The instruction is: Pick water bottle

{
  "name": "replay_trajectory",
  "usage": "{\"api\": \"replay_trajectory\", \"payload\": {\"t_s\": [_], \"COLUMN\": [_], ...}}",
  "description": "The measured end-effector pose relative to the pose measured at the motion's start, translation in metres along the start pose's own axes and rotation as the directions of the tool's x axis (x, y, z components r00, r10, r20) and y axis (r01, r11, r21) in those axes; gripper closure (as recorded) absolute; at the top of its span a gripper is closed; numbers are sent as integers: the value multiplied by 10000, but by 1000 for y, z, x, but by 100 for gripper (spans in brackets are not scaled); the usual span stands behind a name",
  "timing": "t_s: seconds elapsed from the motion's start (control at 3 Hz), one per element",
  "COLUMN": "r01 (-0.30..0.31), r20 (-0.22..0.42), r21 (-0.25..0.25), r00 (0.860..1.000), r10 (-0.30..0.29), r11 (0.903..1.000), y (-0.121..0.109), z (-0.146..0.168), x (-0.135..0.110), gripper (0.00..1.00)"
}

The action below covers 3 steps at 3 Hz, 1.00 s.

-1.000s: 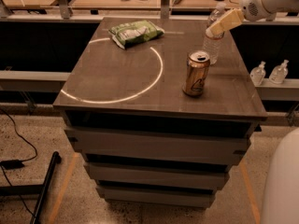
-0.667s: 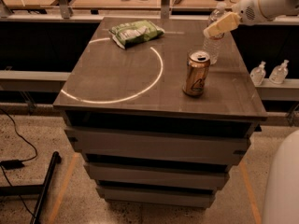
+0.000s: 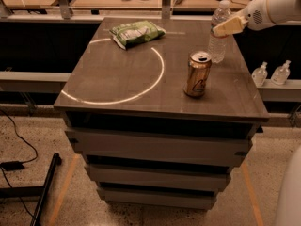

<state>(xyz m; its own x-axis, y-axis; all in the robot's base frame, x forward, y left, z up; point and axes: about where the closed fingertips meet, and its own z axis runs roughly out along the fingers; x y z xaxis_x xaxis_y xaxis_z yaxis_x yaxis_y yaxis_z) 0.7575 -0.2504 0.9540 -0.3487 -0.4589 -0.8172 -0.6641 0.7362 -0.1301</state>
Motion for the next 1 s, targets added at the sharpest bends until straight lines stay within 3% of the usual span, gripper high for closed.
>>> {"api": "replay_trajectory", "payload": {"t_s": [0.33, 0.67, 1.0], "r01": [49, 327, 1052], "r20": [228, 655, 855], "r21": [-96, -358, -858], "r00": [9997, 9974, 9915], "r10": [-47, -303, -979], "r11": [9999, 9988, 9907], "y": [5, 20, 41], "z": [-21, -45, -58], "x": [-12, -33, -55], "gripper": [88, 100, 100]}}
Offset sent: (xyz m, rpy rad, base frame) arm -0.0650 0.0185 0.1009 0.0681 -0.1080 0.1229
